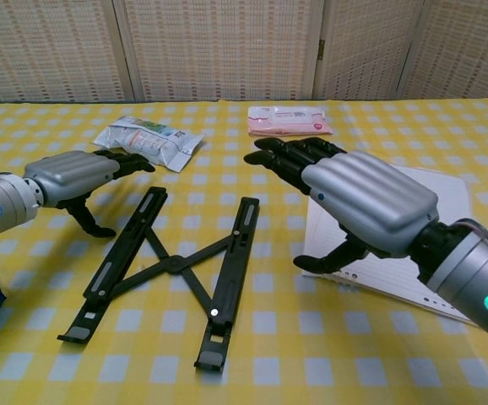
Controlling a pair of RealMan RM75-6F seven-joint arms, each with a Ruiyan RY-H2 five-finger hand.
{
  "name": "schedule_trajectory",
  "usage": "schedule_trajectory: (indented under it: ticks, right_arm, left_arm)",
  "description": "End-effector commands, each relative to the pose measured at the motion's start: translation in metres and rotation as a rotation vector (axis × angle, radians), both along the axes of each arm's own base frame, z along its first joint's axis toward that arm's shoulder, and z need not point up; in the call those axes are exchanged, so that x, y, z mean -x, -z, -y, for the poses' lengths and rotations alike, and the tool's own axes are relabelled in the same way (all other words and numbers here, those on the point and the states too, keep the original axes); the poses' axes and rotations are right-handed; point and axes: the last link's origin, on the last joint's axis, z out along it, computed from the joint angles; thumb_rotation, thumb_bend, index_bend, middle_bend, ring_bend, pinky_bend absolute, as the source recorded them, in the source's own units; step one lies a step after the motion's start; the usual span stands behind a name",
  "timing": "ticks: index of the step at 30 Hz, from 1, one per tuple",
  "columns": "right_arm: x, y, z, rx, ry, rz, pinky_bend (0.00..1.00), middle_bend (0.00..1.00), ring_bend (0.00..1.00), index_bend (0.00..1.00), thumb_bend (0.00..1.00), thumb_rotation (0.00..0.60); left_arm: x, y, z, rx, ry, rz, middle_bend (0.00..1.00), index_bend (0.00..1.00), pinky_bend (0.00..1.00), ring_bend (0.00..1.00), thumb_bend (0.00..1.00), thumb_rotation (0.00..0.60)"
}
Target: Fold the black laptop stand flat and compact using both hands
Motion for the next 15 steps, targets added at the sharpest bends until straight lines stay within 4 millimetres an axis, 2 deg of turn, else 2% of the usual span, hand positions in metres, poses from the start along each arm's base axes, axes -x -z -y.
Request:
schedule_trajectory:
  ticks: [1, 11, 15]
  right_arm:
    - [0.000, 0.012, 0.001, -0.008, 0.057, 0.026, 0.00, 0.00, 0.00, 0.00, 0.25, 0.600]
    - [-0.006, 0.050, 0.014, -0.039, 0.109, 0.048, 0.00, 0.00, 0.00, 0.00, 0.25, 0.600]
    - [-0.007, 0.058, 0.018, -0.044, 0.095, 0.035, 0.00, 0.00, 0.00, 0.00, 0.25, 0.600]
  left_arm:
    - [-0.001, 0.002, 0.000, 0.003, -0.007, 0.006, 0.00, 0.04, 0.01, 0.00, 0.25, 0.600]
    - [-0.001, 0.006, 0.002, 0.018, -0.039, 0.032, 0.00, 0.04, 0.01, 0.00, 0.25, 0.600]
    - [-0.001, 0.006, 0.004, 0.026, -0.052, 0.048, 0.00, 0.05, 0.01, 0.00, 0.25, 0.600]
